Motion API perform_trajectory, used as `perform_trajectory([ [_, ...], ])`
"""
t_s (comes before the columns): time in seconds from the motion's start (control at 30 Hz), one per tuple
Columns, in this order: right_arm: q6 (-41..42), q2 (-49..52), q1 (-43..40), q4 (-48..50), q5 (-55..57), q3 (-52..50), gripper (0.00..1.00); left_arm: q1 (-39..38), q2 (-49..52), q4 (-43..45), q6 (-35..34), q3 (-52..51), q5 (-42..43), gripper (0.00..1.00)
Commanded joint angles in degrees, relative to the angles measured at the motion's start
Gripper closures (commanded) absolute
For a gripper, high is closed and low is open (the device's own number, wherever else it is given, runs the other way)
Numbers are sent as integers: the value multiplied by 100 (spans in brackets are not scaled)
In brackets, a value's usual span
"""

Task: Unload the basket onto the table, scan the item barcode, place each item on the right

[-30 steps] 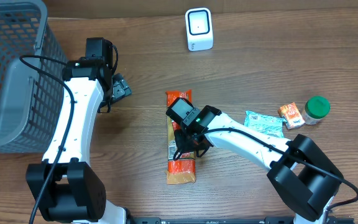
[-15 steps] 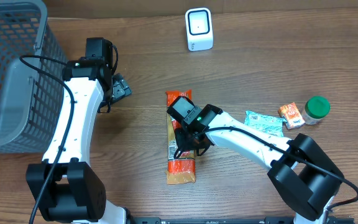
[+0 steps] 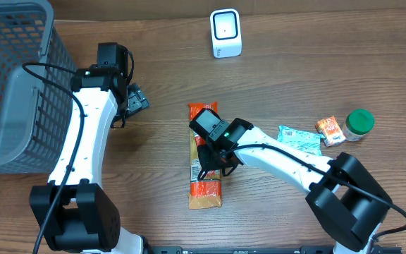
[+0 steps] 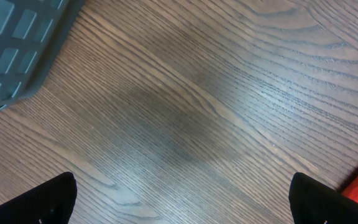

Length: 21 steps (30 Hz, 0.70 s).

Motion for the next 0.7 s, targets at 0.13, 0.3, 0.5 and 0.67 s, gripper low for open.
perform_trajectory([
  [0.13,-151,-273,-20,63,-103,17,63,-42,-109,4,66,83,-79,0],
  [0.3,-149,-271,-20,81,-87,13,56,-42,-109,4,66,83,-79,0],
  [0.5,-122,-271,-13,122,-87,-15,56,-42,-109,4,66,83,-79,0],
  [0.67,-103,-271,-13,424,-334,-267,57,-42,-109,4,66,83,-79,0],
])
